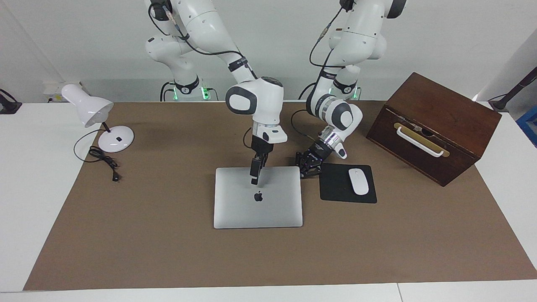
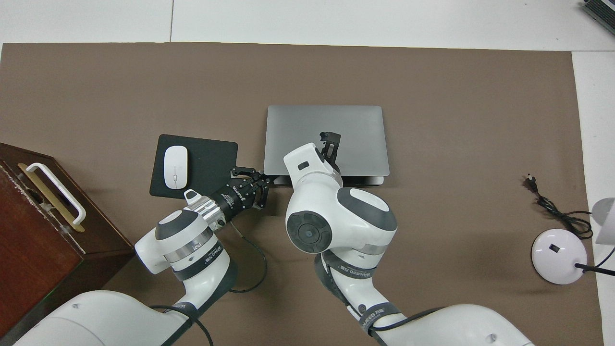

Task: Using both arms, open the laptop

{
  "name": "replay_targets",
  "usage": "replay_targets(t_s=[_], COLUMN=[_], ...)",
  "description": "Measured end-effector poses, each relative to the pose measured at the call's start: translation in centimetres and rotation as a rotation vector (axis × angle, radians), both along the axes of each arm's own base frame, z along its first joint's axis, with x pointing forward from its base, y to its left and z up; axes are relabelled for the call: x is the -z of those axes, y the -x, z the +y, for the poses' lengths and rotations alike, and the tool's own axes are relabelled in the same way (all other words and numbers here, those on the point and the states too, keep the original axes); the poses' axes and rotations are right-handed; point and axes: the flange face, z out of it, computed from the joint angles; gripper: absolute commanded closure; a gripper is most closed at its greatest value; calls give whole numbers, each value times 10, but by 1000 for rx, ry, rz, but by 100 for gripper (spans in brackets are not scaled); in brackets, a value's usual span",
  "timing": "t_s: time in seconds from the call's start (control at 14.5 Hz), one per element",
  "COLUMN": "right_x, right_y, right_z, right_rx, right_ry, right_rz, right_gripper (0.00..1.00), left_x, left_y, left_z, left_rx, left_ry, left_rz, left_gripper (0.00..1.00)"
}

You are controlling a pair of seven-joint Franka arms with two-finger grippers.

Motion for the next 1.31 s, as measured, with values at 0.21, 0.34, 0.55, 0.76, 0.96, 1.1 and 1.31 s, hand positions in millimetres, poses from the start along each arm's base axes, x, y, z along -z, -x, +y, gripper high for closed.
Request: replay_targets(t_s=[0.21,0.34,0.55,0.76,0.96,1.1,1.31], right_x=[-6,-9,-15,-20,-22,-25,-30], right_y=[-4,-7,-12,-16,-18,-20,-23], right_z=[0,-2,-3,-4,-4,-4,-4], right_rx=[6,11,18,23,25,28,33], right_ry=[-3,-7,-11,-13,-15,-12,6], right_rz=[-10,-16,-26,-35,-39,-43,-54], right_gripper=[0,0,0,0,0,0,0], left_x=[0,0,0,0,0,0,0], left_y=[0,0,0,0,0,0,0], left_z=[0,0,0,0,0,0,0], left_rx=[0,1,1,1,1,1,2], left_ry=[0,0,0,0,0,0,0], left_rz=[0,-1,-2,-2,-2,-2,-2], left_gripper=[100,100,100,100,100,100,100])
